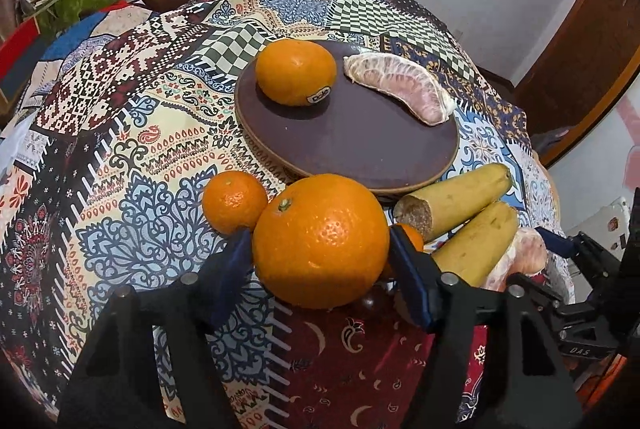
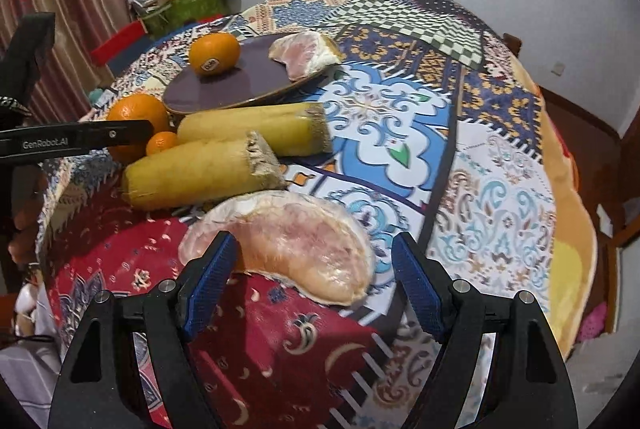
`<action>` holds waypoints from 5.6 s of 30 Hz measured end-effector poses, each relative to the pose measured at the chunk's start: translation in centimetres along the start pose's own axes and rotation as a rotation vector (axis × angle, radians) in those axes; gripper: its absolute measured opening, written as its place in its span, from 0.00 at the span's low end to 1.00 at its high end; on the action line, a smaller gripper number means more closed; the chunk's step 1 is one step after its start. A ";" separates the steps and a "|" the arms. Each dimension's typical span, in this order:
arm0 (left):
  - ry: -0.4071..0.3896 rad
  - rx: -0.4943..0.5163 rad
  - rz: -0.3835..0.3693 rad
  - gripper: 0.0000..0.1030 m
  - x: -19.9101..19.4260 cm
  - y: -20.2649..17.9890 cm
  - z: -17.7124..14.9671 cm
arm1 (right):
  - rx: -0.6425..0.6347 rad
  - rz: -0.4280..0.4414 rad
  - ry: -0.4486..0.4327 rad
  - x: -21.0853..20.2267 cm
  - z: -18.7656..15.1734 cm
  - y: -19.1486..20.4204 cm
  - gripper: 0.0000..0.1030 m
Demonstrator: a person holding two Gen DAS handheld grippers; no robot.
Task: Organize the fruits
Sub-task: 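Move right tool to the second pomelo segment while left tool approaches another large orange, then grasp and lift the second pomelo segment with right tool while left tool lifts the orange, then carry the pomelo in right tool to the plate while left tool lowers the orange onto it, then open right tool to release the pomelo while left tool releases the orange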
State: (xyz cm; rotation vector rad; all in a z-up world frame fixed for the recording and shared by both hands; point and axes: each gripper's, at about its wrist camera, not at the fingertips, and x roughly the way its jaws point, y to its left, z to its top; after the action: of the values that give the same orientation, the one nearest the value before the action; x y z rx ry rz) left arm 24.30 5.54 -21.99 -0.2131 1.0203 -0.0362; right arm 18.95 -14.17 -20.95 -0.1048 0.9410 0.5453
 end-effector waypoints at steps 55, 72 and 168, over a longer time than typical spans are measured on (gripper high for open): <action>-0.017 0.076 0.022 0.64 -6.9 -1.2 -8.1 | -0.115 0.026 0.047 0.3 -0.8 4.4 0.40; -0.078 0.058 0.032 0.64 -8.9 -0.7 -7.0 | -0.087 0.052 -0.062 -4.4 0.1 4.6 0.20; -0.125 0.069 -0.019 0.64 -4.0 -0.9 6.3 | -0.204 -0.035 -0.155 -0.1 12.2 4.1 0.58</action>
State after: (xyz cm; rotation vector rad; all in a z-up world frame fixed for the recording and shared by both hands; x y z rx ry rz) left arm 27.55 6.18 -15.26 -0.1601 0.8915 -0.0743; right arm 25.91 -6.87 -13.03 -0.2589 0.7301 0.6070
